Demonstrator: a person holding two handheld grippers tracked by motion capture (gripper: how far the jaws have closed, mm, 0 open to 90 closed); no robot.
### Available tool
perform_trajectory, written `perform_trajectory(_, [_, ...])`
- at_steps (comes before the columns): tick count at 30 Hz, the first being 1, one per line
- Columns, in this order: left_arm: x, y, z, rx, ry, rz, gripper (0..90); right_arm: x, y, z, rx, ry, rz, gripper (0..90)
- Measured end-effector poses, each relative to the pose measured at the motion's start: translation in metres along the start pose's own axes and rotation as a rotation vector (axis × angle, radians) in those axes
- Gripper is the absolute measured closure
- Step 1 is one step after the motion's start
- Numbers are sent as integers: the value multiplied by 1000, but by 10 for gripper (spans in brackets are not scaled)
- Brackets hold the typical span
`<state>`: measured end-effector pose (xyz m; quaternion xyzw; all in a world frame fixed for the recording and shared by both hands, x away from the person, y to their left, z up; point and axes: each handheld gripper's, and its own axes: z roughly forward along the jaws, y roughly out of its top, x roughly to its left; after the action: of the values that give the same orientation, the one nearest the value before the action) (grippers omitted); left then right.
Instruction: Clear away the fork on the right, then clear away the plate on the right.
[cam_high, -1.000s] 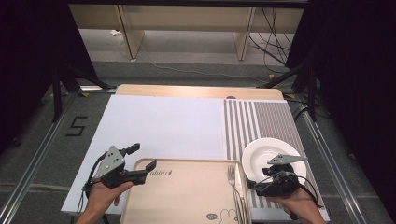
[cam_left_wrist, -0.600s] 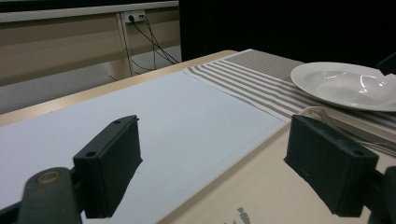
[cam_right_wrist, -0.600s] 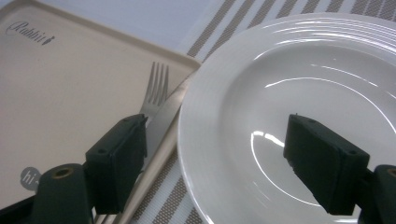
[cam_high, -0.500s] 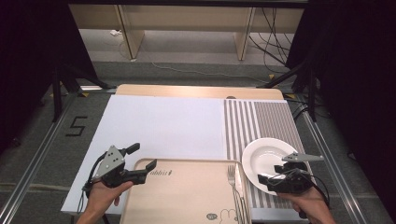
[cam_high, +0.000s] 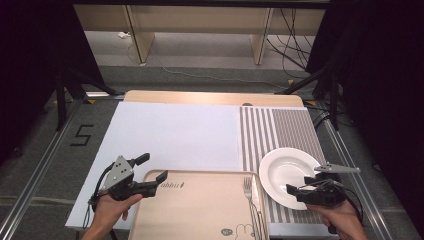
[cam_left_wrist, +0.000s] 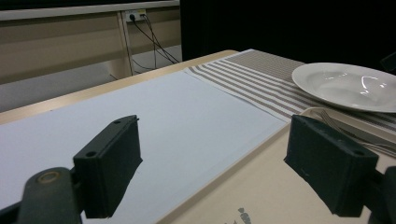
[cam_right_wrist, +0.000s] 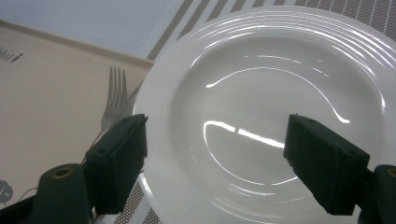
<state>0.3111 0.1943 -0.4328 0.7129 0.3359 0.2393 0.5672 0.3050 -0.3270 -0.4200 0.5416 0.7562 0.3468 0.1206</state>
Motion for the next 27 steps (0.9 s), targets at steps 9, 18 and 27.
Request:
perform_trajectory(9, [0, 0, 0, 1, 0, 3, 172, -15, -4, -5, -4, -27, 44, 224])
perform_trajectory(18, [-1, 0, 0, 4, 3, 6, 172, -30, -8, -8, -10, -77, 88, 225])
perform_trajectory(27, [-1, 0, 0, 7, -1, 14, 172, -48, -13, -14, -46, -89, 170, 226])
